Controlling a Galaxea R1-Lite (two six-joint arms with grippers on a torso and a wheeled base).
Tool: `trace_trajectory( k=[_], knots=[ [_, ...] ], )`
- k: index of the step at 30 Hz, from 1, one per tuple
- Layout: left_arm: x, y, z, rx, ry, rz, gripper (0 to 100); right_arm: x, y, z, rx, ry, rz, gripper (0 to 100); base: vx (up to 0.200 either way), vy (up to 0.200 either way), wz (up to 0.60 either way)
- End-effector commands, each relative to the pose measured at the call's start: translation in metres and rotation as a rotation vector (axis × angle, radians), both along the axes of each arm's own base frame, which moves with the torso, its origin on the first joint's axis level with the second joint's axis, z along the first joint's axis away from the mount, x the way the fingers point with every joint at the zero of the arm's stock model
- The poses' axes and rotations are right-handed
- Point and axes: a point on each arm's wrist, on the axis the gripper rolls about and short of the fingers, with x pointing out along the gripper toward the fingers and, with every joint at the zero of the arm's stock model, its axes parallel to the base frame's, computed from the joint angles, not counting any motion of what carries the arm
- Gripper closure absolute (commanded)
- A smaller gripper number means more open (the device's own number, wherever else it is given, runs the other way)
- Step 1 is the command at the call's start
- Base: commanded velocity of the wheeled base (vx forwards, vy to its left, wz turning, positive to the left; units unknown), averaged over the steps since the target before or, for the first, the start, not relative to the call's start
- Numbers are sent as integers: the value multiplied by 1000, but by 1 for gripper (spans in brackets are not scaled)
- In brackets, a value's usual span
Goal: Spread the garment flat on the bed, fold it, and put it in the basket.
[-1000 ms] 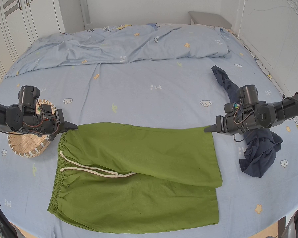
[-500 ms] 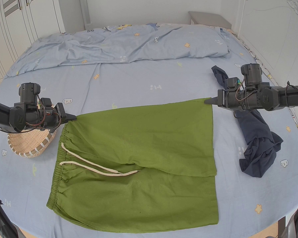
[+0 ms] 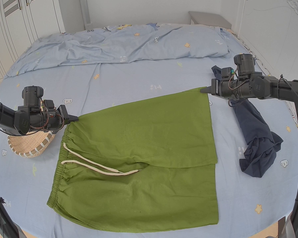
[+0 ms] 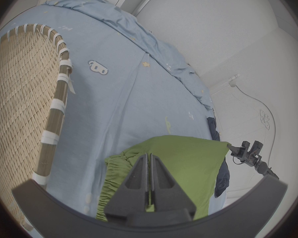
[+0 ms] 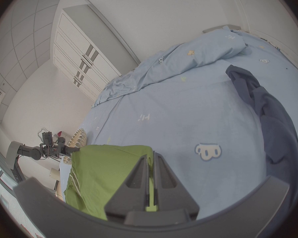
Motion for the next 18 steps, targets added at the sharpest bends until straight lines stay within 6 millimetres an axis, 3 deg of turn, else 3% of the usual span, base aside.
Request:
trace_trajectory(
  k=[1, 8, 15, 18],
  knots=[
    [1, -1, -5, 0, 14, -4, 100, 16, 2, -10, -2, -5, -5, 100, 0, 0, 0],
    [0, -1, -3, 0, 9, -4, 100, 23, 3, -51, -32, 152, -5, 100, 0, 0, 0],
    [-3, -1, -5, 17, 17, 18, 100, 24, 1, -53, -37, 150, -6, 100, 0, 0, 0],
    [-3, -2, -7, 17, 7, 15, 100, 21, 0, -39, -29, 103, -8, 100, 0, 0, 0]
  ],
)
